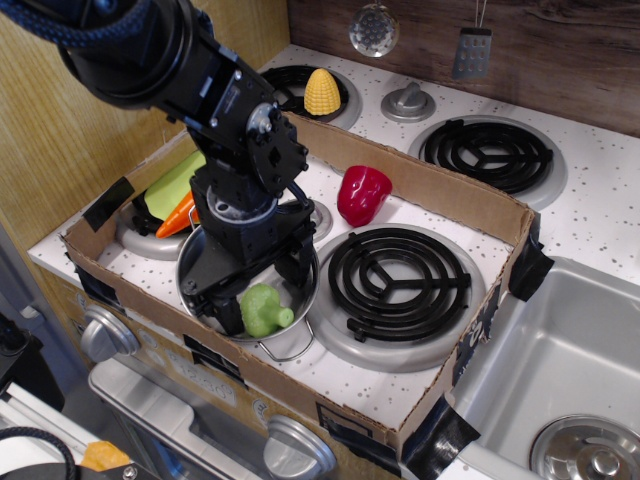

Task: Take broccoli out of pan

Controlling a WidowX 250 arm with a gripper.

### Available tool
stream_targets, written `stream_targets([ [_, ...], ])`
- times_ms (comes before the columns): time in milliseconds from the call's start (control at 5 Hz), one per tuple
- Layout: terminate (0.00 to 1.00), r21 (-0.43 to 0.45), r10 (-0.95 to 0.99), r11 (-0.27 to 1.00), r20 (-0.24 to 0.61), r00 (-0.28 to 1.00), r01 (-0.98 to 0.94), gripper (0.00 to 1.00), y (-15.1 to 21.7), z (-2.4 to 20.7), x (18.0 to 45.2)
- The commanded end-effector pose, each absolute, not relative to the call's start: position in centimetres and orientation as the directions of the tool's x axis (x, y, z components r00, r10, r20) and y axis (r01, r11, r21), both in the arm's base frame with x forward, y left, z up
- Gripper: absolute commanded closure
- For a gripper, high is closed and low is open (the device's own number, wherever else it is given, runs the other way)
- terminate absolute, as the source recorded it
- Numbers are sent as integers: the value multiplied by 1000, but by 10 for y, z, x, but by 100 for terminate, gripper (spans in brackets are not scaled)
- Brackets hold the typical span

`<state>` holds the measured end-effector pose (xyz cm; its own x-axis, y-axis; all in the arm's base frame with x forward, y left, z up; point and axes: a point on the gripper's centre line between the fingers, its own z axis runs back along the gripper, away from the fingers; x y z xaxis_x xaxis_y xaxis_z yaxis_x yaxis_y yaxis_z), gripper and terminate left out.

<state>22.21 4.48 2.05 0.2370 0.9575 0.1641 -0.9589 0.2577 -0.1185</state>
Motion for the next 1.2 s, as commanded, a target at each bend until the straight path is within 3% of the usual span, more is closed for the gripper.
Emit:
stream_targets([
  [0, 0, -152, 958, 265, 150, 243, -952, 0, 35, 10, 221],
  [200, 0, -140, 954, 285, 136, 267, -948, 100, 37, 10, 221],
  [600, 0, -98, 939, 304, 198, 281, -948, 100, 38, 28, 222],
  [1000, 0, -70, 910, 293, 326, 256, -954, 100, 36, 80, 222],
])
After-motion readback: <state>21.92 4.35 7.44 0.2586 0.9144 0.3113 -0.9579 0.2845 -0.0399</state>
